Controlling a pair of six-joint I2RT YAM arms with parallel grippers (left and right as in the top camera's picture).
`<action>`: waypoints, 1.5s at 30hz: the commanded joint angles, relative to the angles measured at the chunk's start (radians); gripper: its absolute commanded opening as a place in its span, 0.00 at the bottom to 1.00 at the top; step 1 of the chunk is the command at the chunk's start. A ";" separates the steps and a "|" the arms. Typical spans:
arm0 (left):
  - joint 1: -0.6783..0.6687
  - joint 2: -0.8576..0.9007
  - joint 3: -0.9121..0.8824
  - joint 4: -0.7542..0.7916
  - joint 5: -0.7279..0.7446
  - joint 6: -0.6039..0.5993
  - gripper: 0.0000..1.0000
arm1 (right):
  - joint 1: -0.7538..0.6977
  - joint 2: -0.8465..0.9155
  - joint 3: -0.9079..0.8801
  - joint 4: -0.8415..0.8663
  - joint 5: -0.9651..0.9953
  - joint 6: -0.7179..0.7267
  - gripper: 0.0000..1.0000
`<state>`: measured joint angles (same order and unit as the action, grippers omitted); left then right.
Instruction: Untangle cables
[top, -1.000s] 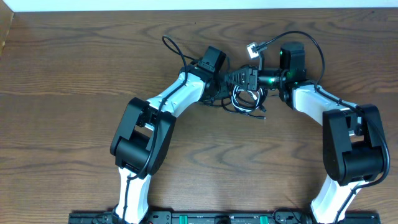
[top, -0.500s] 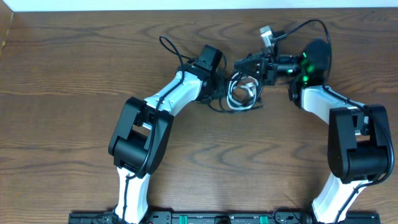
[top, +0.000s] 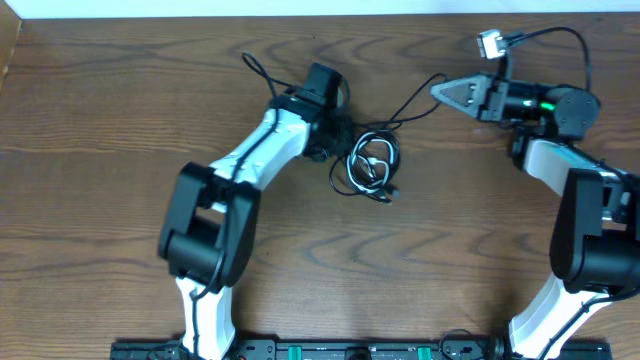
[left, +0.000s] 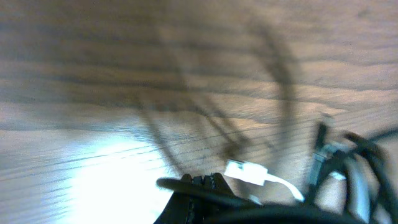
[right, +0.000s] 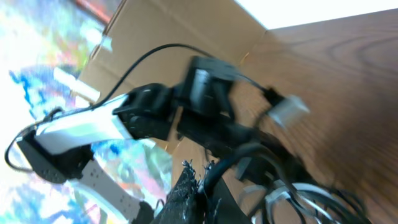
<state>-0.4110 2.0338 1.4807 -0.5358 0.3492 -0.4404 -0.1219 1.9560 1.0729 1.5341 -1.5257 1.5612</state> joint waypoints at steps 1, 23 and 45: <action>0.048 -0.128 -0.004 -0.024 -0.056 0.092 0.07 | -0.078 -0.026 0.017 0.042 0.058 0.054 0.01; 0.163 -0.373 -0.004 -0.145 -0.331 0.087 0.07 | -0.380 -0.026 0.017 0.040 -0.006 0.163 0.01; 0.130 -0.273 -0.004 -0.330 0.234 0.420 0.07 | -0.034 -0.024 0.016 -0.861 0.050 -0.592 0.54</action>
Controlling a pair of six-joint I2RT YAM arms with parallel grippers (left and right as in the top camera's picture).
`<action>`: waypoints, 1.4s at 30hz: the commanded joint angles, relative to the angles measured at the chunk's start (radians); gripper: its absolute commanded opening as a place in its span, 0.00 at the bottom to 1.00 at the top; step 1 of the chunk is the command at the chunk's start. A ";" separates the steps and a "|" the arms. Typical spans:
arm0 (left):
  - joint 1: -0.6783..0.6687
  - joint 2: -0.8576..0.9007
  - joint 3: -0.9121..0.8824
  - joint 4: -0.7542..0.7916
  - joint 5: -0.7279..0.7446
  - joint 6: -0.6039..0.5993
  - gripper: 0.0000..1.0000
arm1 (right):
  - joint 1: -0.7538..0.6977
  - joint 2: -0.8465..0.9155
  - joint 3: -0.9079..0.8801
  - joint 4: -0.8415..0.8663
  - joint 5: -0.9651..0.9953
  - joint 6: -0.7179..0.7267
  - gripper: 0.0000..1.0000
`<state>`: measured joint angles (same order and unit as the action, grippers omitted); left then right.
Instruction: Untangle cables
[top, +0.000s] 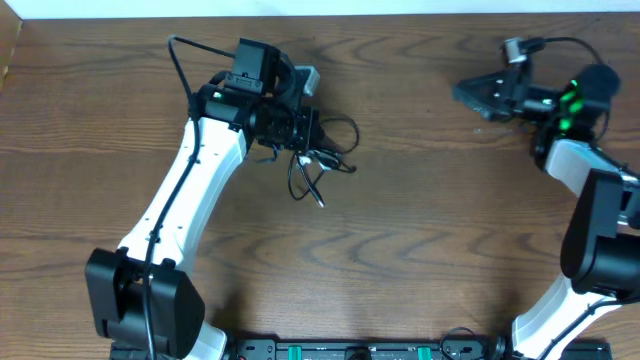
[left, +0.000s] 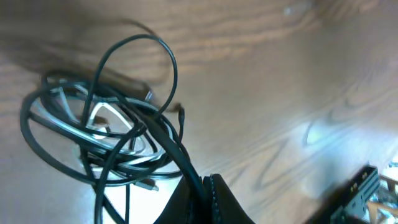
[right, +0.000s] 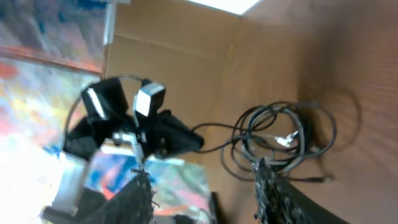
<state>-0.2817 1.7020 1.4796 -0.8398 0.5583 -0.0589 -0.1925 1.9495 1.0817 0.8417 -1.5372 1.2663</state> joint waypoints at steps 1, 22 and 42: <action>0.001 0.075 -0.003 -0.035 0.025 0.036 0.07 | 0.047 -0.018 0.007 -0.230 0.089 -0.335 0.54; 0.000 0.342 -0.003 0.056 -0.378 -0.236 0.07 | 0.378 -0.017 0.007 -0.757 0.649 -0.717 0.73; -0.078 0.400 -0.003 0.101 -0.101 -0.111 0.08 | 0.408 0.209 0.007 -0.500 0.520 -0.713 0.73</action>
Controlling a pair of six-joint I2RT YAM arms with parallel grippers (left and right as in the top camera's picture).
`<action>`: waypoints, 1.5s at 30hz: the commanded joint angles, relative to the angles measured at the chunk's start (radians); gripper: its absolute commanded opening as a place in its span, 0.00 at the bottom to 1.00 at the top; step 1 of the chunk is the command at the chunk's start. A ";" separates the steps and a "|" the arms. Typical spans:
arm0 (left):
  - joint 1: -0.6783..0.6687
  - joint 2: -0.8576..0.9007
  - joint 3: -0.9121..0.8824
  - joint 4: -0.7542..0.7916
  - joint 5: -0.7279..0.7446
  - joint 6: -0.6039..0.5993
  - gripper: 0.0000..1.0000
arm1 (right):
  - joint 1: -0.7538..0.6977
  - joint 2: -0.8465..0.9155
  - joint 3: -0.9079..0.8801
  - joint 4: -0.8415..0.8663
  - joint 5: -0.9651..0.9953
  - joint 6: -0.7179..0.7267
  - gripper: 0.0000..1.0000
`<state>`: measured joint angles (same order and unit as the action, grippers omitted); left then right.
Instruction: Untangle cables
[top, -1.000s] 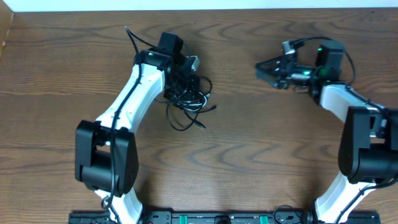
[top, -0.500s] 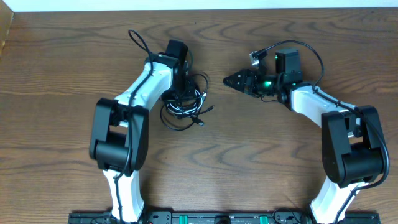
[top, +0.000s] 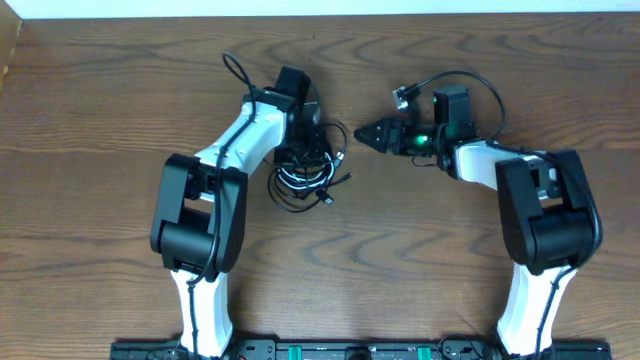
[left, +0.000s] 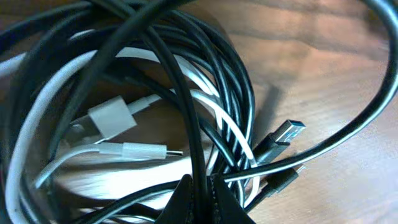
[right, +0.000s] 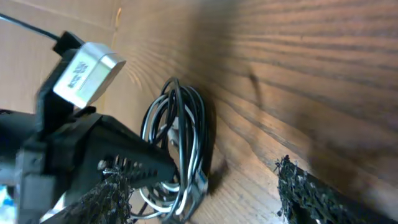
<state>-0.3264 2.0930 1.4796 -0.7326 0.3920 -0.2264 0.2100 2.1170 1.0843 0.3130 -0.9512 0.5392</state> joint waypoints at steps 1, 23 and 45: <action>-0.044 0.009 -0.003 -0.006 0.082 0.070 0.07 | 0.006 0.055 0.005 0.037 -0.066 0.031 0.73; -0.056 0.009 -0.003 -0.003 0.060 0.069 0.07 | 0.012 0.155 0.005 0.310 -0.342 0.241 0.01; -0.037 -0.306 -0.003 -0.037 -0.316 0.022 0.07 | -0.208 -0.113 0.011 1.220 -0.484 0.945 0.01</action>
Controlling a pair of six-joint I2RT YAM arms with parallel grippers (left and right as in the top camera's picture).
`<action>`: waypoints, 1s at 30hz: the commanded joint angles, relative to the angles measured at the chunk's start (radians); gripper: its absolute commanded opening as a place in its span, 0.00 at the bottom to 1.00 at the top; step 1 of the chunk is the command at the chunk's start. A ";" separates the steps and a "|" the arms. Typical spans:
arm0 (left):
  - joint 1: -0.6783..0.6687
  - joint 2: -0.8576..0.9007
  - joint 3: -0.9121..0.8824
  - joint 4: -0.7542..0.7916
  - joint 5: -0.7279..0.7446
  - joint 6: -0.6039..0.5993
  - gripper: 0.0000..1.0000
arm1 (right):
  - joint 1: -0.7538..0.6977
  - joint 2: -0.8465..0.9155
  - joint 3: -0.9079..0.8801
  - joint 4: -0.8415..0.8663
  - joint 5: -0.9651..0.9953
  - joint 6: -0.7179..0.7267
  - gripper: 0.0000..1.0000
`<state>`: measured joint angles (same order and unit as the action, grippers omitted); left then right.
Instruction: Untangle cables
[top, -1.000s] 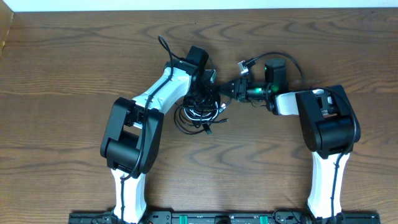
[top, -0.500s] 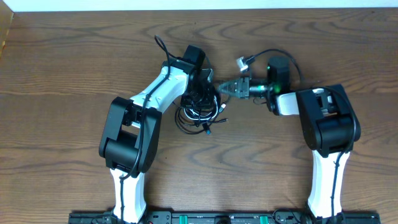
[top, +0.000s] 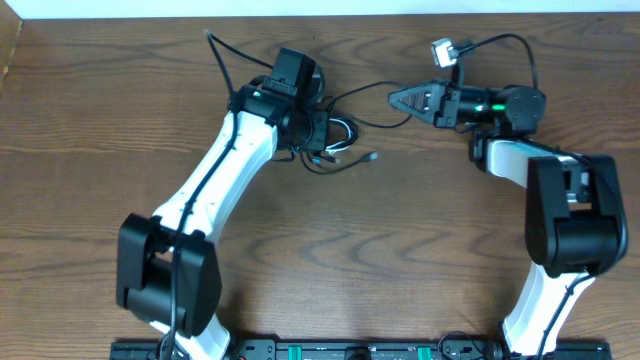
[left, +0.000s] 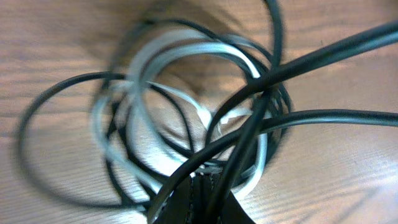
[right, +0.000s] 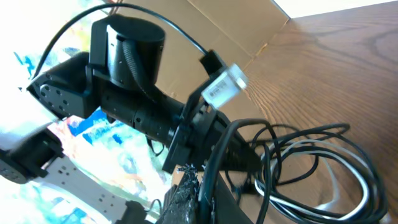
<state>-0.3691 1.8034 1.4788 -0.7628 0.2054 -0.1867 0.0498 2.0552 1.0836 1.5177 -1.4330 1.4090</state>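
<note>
A tangled coil of black and white cables (top: 332, 138) lies at the table's far middle. My left gripper (top: 318, 126) is on its left side, shut on black strands of the coil. In the left wrist view the coil (left: 186, 112) spreads in loops just ahead of the left gripper (left: 200, 188). A black strand (top: 365, 118) runs from the coil to my right gripper (top: 394, 97), which is shut on it. In the right wrist view that strand (right: 214, 155) rises from the right gripper (right: 200, 185), with the coil (right: 311, 168) beyond. A loose plug end (top: 372, 157) sticks out to the right.
The wooden table (top: 400, 250) stretches bare toward the front. A brown cardboard wall (right: 236, 25) stands behind the far edge. The left arm's wrist camera (right: 224, 84) hangs above the coil, and the right arm's camera lead (top: 500, 42) loops over its wrist.
The right gripper was open beside the coil. Now it is shut on a black strand and stands farther right and back. The coil and left gripper sit slightly farther back.
At first the left gripper held the coil mid-table and the right was shut on a strand to the right. Then the coil was at the left and the right gripper open, far off. Both then met mid-table, and now a strand spans between them.
</note>
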 joint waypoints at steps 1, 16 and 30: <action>0.006 -0.018 -0.002 -0.009 -0.143 -0.018 0.07 | -0.066 -0.068 0.013 0.016 0.001 0.076 0.01; 0.010 -0.011 -0.002 -0.060 -0.456 -0.140 0.07 | -0.330 -0.205 0.013 0.016 0.005 0.101 0.01; 0.163 -0.010 -0.002 -0.119 -0.413 -0.215 0.07 | -0.488 -0.205 0.013 0.015 -0.049 0.132 0.01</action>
<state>-0.2226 1.7897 1.4788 -0.8841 -0.2745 -0.3828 -0.4370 1.8797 1.0836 1.5200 -1.4490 1.5219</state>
